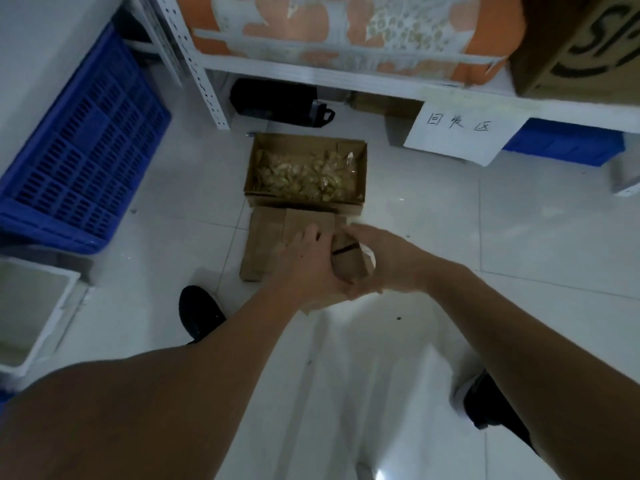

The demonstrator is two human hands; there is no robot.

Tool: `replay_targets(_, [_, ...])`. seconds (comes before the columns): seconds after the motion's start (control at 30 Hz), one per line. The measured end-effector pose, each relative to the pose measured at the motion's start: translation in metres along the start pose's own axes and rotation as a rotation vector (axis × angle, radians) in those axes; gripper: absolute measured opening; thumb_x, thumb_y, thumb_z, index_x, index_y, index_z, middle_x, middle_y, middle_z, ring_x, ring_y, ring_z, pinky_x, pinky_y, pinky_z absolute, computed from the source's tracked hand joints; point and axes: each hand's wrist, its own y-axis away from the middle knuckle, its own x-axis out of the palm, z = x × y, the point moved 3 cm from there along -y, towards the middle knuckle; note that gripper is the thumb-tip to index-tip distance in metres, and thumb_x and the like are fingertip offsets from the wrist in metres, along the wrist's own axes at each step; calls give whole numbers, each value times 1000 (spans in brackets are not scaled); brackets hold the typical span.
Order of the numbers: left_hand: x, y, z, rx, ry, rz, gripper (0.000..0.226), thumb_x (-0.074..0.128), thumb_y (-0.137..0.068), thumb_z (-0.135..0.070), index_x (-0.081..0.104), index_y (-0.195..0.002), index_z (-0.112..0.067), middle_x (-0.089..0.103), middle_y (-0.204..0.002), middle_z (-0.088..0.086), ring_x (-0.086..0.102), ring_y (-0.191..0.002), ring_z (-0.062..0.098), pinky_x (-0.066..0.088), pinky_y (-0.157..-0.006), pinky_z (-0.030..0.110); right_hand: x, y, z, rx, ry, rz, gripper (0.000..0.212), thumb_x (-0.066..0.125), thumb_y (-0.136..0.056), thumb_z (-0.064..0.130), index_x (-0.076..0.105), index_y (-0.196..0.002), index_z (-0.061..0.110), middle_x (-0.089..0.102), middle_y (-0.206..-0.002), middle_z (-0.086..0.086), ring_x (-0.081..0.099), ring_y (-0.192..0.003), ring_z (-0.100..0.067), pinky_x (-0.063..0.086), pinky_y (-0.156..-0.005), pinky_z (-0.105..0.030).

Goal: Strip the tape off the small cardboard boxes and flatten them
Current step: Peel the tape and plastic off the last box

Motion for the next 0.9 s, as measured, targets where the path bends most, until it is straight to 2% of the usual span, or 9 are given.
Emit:
replay_targets(0.07, [-12,31,-26,56,1,35,112,77,-54,-83,39,-145,-29,47,-133,-4,50,-122,19,39,-104,45,20,43,-7,53,1,-64,121,97,-57,40,29,-157,29,32,-156,3,46,-132,-20,42,-107,-30])
replay_targets(0.2, [-17,106,-61,181,-138,-91,112,52,-49,-96,49,-138,-27,54,-125,-8,55,-114,16,37,-100,39,52,123,3,6,-122,-282,109,97,-58,29,40,-152,30,36,-150,5,47,-127,-15,43,-101,-24])
replay_targets(0.3, [-10,151,-65,248,-146,-167,99,64,-60,-85,49,-141,-28,55,-127,-9,55,-115,17,36,-99,36,67,170,4,-47,-152,-380,99,96,-62,23,46,-147,28,39,-149,3,47,-125,-10,41,-106,-23])
replay_targets(0.4, [-6,188,-56,226,-156,-120,99,74,-64,-67,39,-150,-33,47,-138,-9,48,-125,19,30,-111,38,86,208,0,-24,-187,-399,96,93,-68,20,44,-149,34,35,-153,8,44,-133,-11,42,-113,-34])
replay_targets(0.5, [1,229,-51,178,33,-29,100,79,-69,-62,33,-154,-36,36,-145,-12,41,-127,20,36,-111,40,104,240,2,-14,-178,-400,93,89,-73,25,38,-149,42,29,-156,13,38,-139,-11,40,-116,-37])
replay_targets(0.6, [18,266,-54,189,155,-42,98,83,-72,-56,33,-154,-38,31,-146,-17,38,-128,12,40,-105,31,129,259,9,-43,-123,-379,90,88,-75,23,38,-147,44,14,-162,13,33,-140,-10,41,-113,-31])
replay_targets(0.67, [28,274,-56,192,185,-38,99,84,-72,-55,33,-154,-37,29,-146,-18,36,-129,11,41,-106,32,139,265,12,-65,-149,-385,88,88,-75,20,41,-144,47,9,-165,12,28,-143,-9,39,-113,-30])
replay_targets(0.8, [21,268,-61,189,223,-27,96,83,-70,-55,36,-153,-42,35,-147,-20,38,-132,10,42,-109,36,139,276,14,-98,-261,-476,86,88,-76,12,44,-137,55,16,-165,9,10,-144,18,27,-118,-16])
replay_targets(0.9, [15,269,-69,169,337,-67,102,89,-64,-58,35,-150,-49,44,-143,-20,43,-129,8,45,-108,37,137,287,14,-103,-262,-616,85,87,-74,5,49,-133,53,23,-163,12,15,-141,22,21,-111,-2])
